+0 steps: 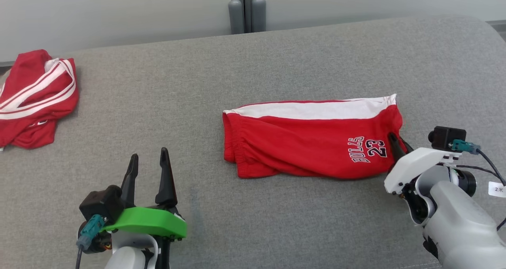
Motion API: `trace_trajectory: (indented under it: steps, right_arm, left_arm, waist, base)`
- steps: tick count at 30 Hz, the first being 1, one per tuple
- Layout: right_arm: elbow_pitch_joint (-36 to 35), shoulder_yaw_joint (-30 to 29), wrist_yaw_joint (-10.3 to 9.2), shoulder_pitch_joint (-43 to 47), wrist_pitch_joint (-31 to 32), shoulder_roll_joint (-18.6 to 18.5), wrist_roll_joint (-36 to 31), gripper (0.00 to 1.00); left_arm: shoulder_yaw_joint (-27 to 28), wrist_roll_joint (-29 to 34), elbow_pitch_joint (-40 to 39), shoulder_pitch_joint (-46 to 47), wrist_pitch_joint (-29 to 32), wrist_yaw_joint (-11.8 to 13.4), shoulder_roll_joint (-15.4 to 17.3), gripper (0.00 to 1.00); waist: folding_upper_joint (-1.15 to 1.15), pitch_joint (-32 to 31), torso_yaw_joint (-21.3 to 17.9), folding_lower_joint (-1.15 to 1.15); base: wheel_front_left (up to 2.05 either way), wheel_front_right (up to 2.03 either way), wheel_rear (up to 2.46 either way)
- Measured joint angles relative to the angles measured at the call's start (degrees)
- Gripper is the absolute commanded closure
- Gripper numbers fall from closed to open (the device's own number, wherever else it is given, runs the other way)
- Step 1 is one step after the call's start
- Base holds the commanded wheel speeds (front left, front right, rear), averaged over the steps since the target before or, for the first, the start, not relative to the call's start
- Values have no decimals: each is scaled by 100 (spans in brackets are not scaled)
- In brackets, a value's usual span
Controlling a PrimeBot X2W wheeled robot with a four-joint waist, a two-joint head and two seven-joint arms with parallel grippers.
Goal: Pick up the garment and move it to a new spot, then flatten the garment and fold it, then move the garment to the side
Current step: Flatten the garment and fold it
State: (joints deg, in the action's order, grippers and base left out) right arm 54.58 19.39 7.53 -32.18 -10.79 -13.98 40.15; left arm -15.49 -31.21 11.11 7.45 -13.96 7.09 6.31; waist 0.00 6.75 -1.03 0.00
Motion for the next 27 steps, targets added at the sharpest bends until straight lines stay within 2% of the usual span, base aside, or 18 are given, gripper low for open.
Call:
trace_trajectory:
  steps: [6, 14, 19, 27]
  right_arm:
    - [-382, 285, 0, -126, 69, 226, -167, 100]
    - [-814, 780, 0, -363, 481, 756, -256, 100]
    - [-733, 1022, 0, -431, 688, 959, -231, 100]
    - [-353, 1373, 0, -596, 818, 1082, -135, 100]
  left_arm:
    - [-16, 32, 62, -95, -1, 25, 89, 0]
    - [-34, 53, 214, -144, -31, 43, 56, 0]
    - [-68, 42, 259, -142, -58, 18, -8, 0]
    - [-64, 41, 334, -119, -80, -32, -78, 0]
  waist:
    - [0, -179, 155, 0]
    - [0, -298, 472, 0]
    - [0, -284, 736, 0]
    - [0, -203, 1121, 0]
  base:
    - [0, 0, 0]
    - [0, 0, 0]
    - [0, 0, 0]
    - [0, 0, 0]
